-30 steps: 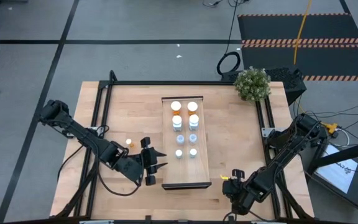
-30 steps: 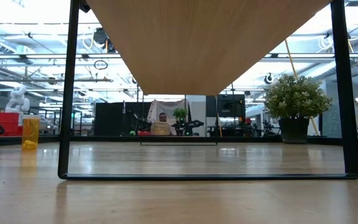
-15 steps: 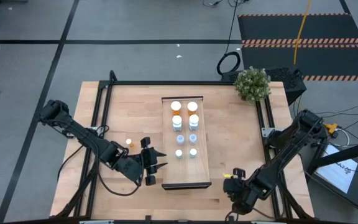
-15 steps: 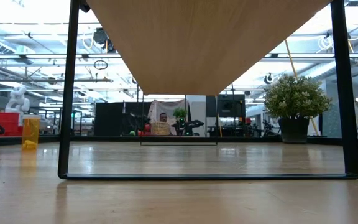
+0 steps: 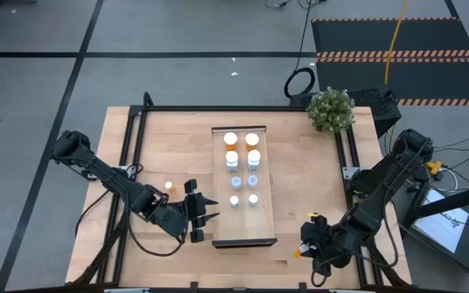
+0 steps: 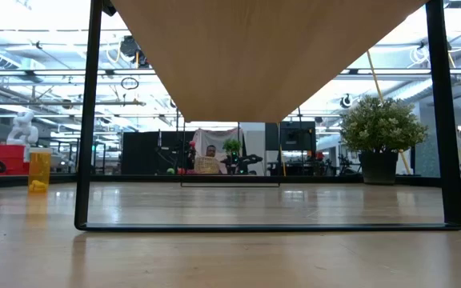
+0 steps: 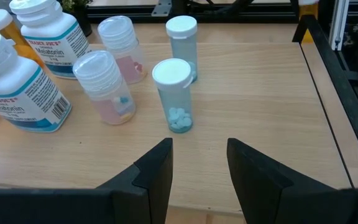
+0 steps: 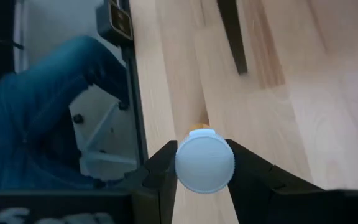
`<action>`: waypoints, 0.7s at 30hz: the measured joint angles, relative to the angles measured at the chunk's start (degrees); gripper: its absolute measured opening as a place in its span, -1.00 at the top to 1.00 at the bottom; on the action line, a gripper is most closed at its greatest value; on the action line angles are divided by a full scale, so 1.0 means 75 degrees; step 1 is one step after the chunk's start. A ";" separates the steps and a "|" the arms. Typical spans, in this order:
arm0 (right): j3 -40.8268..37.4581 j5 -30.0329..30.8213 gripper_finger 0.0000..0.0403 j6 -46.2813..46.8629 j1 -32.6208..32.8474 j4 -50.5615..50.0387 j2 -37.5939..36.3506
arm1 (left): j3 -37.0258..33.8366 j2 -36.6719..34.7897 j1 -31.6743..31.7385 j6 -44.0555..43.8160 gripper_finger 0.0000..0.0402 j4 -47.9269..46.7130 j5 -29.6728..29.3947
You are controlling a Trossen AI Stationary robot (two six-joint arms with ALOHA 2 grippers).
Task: Pick and place medicine bottles onto shelf by color
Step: Put the bottom small orange pill bottle on the shelf
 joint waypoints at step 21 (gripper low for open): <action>0.1605 0.1805 0.45 -0.3178 -0.0053 -0.0109 -0.0878 | -0.0003 0.0000 -0.0001 -0.0020 0.23 -0.0015 0.0003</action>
